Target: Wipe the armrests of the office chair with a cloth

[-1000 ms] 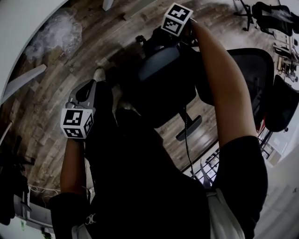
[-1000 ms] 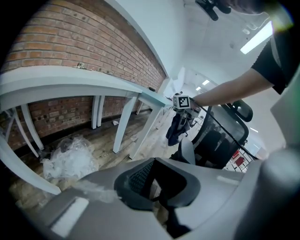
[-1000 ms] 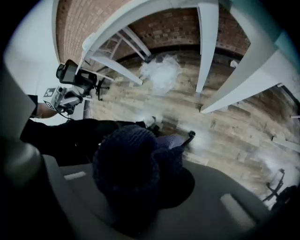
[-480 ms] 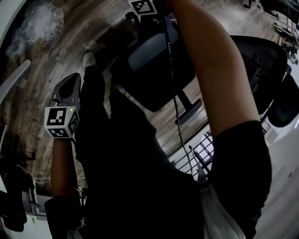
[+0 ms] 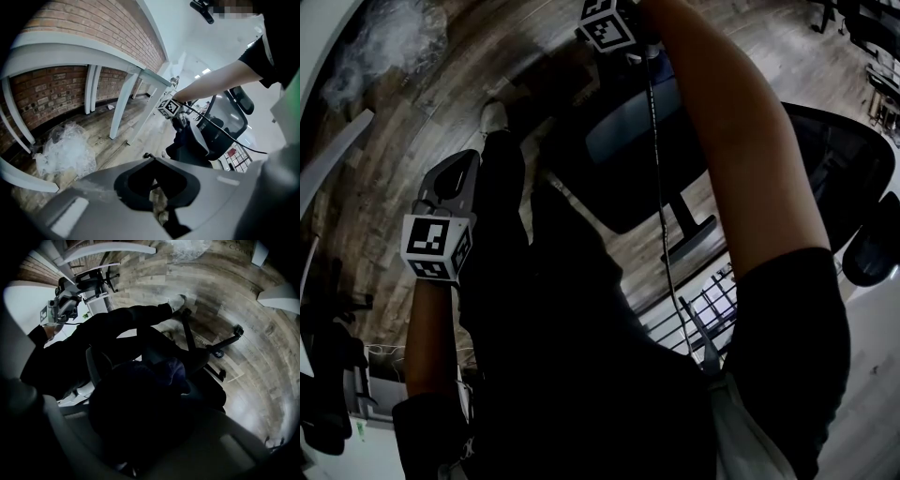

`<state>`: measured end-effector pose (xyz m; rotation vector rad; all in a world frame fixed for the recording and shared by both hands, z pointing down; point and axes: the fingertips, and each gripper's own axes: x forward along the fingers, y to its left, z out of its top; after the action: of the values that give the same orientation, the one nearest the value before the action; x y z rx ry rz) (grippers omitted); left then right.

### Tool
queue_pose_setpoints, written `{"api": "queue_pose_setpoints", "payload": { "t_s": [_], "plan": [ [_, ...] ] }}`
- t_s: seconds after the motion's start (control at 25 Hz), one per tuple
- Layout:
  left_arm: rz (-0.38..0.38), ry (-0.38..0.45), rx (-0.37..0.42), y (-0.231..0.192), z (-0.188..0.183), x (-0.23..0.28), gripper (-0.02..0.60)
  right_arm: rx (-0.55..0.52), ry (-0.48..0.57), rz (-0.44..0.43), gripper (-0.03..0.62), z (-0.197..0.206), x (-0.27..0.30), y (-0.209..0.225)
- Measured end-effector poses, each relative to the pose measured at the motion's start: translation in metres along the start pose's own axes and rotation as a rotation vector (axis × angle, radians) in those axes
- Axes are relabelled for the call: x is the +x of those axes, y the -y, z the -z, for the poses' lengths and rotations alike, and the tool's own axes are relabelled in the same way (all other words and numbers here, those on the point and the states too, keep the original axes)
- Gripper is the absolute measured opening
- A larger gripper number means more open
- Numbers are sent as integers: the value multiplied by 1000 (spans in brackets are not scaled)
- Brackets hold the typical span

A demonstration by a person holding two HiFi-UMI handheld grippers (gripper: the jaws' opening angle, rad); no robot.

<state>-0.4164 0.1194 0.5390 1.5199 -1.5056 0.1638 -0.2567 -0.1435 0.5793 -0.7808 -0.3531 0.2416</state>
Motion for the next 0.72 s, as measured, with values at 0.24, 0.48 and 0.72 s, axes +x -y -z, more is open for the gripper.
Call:
{"api": "queue_pose_setpoints", "payload": {
  "t_s": [0.24,0.48,0.72],
  "plan": [
    [16,7,2,-6,-7,9,6,12,-4,59,46,-3,13,26],
    [23,15,20,-10,-16,25,6,3,167,241,46,-25,24,80],
    [16,32,39,-16,-27,46,6,0,300,353,44,-56,27,116]
  ]
}}
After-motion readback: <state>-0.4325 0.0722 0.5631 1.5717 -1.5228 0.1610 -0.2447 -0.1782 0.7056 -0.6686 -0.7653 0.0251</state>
